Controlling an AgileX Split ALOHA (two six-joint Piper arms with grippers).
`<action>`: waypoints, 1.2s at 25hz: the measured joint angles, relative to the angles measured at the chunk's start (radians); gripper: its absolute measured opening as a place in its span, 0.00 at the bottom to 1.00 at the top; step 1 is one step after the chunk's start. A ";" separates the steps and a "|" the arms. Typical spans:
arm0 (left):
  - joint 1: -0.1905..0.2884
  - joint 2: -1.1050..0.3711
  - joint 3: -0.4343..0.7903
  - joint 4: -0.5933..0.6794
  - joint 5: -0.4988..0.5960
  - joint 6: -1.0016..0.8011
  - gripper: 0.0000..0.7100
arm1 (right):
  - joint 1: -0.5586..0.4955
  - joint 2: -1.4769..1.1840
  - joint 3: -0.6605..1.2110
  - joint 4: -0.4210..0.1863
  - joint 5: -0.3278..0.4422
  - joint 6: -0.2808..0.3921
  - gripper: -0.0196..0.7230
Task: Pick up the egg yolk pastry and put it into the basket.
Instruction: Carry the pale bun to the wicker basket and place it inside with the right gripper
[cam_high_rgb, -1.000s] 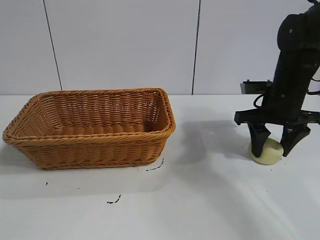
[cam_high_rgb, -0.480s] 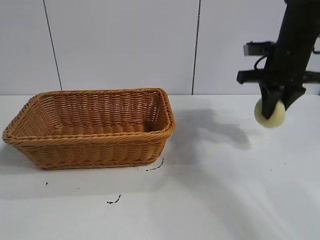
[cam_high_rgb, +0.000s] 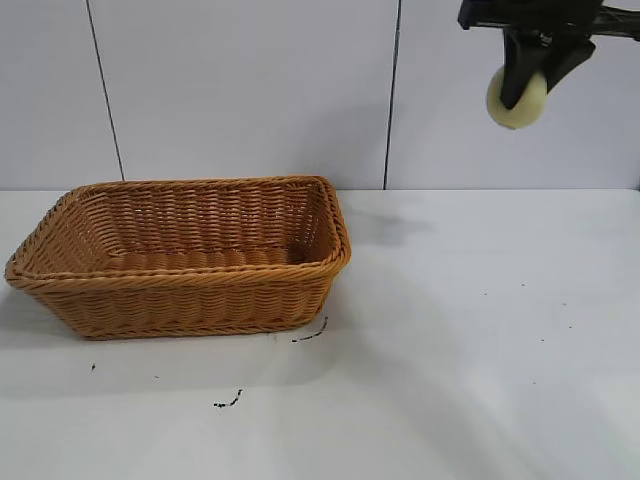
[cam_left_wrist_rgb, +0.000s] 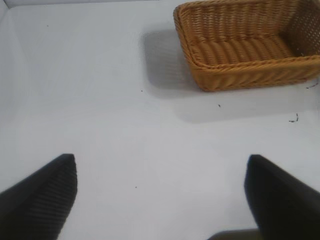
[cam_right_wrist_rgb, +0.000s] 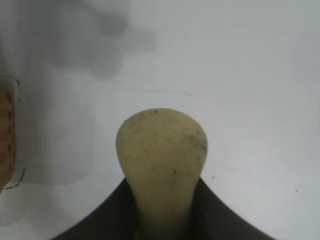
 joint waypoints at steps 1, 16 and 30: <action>0.000 0.000 0.000 0.000 0.000 0.000 0.98 | 0.031 0.014 -0.026 -0.008 0.000 0.000 0.24; 0.000 0.000 0.000 0.000 0.000 0.000 0.98 | 0.366 0.355 -0.234 -0.034 -0.169 0.000 0.24; 0.000 0.000 0.000 0.000 0.000 0.000 0.98 | 0.366 0.462 -0.235 -0.064 -0.268 -0.007 0.81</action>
